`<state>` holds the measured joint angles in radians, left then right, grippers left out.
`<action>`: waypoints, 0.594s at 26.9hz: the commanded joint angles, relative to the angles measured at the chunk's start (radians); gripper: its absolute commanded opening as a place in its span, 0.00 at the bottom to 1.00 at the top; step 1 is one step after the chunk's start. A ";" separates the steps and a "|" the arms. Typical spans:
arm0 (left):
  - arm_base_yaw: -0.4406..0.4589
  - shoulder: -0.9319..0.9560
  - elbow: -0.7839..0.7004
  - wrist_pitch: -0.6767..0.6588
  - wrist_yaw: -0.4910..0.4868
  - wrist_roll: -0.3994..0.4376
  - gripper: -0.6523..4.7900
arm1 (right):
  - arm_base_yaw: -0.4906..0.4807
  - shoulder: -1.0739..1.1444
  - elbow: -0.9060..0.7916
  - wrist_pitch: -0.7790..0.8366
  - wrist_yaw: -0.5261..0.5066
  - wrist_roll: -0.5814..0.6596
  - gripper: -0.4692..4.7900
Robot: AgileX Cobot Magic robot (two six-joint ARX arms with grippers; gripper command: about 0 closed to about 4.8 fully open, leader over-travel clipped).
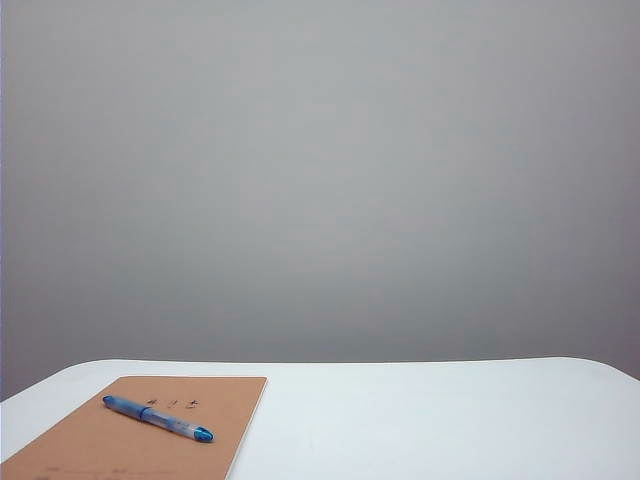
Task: Pick up a pen on the table and place it on the notebook.
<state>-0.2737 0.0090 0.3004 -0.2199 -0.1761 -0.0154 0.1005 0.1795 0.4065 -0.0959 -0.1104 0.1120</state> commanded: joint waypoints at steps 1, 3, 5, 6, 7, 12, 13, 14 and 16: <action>0.000 -0.008 -0.026 0.048 0.060 -0.005 0.11 | 0.001 -0.085 -0.091 0.116 0.008 0.051 0.08; 0.000 -0.008 -0.041 0.073 0.103 -0.004 0.11 | 0.001 -0.143 -0.146 0.127 0.008 0.052 0.08; 0.000 -0.008 -0.064 0.108 0.148 -0.008 0.11 | 0.001 -0.183 -0.194 0.132 0.008 0.054 0.08; 0.000 -0.008 -0.076 0.120 0.159 -0.011 0.11 | 0.001 -0.180 -0.208 0.129 0.006 0.062 0.08; 0.000 -0.008 -0.093 0.138 0.163 -0.022 0.11 | -0.001 -0.179 -0.222 0.121 0.003 0.070 0.08; 0.000 -0.008 -0.157 0.155 0.157 -0.026 0.11 | -0.002 -0.180 -0.269 0.138 0.006 0.059 0.08; 0.000 -0.008 -0.163 0.154 0.158 -0.026 0.11 | -0.002 -0.180 -0.278 0.148 0.008 0.055 0.08; 0.000 -0.008 -0.174 0.156 0.153 -0.014 0.11 | -0.001 -0.180 -0.298 0.163 0.013 0.052 0.08; 0.001 -0.008 -0.188 0.155 0.141 0.008 0.11 | -0.001 -0.180 -0.344 0.178 0.044 0.052 0.08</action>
<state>-0.2729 0.0013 0.1192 -0.0776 -0.0280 -0.0250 0.0998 -0.0002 0.0799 0.0608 -0.0891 0.1658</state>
